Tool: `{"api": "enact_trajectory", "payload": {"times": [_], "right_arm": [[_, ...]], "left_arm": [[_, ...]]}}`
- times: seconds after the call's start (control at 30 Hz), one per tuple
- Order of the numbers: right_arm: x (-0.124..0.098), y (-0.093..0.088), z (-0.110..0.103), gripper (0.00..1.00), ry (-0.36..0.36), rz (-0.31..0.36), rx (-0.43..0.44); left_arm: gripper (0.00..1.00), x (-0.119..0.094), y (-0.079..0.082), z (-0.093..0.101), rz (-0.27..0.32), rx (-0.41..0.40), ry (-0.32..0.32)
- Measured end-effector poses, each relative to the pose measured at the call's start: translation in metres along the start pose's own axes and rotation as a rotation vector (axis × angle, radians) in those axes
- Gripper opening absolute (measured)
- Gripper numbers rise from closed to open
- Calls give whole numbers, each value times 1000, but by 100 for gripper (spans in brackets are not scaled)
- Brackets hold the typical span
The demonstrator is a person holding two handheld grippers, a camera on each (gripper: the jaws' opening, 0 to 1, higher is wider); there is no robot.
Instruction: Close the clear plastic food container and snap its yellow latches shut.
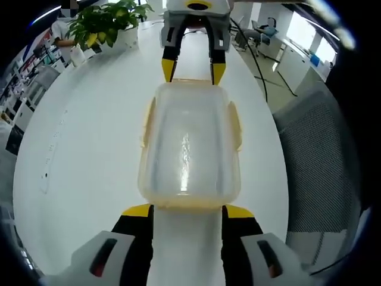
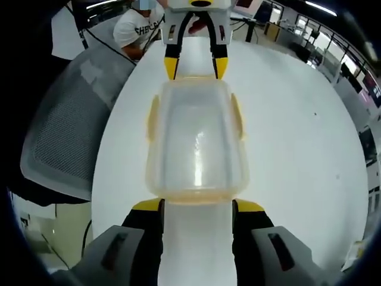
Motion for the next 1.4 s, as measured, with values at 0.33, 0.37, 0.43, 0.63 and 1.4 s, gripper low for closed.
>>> {"api": "enact_trajectory", "payload": {"times": [0.33,0.37,0.43,0.63,1.4], "right_arm": [[-14,-7,3,43,93,222,315],[-14,-8,4,43,93,223,322],[-13,-10,4,42,89,221,334],[-15,-12,3,43,138,315,494],[0,-12,-10,25,161,391,763]], "left_arm": [[36,-7,-14,1,103,-172,-60],[36,-5,-16,2,99,-181,-63],[36,-2,-21,2,94,-202,-68],[36,-5,-30,3,168,-330,-86],[21,5,-25,13,413,-946,-188]]}}
Point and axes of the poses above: the point that each gripper's makers call its tool centre point, and the gripper's own axes: x roughly forward along the fingers, z roughly to its right, y roughly out of its top, the point moved 8 cm from there along -x, roughly backward along the fingers, and after that the axes turned 15 degrees about -z, right-handed, at the moved point
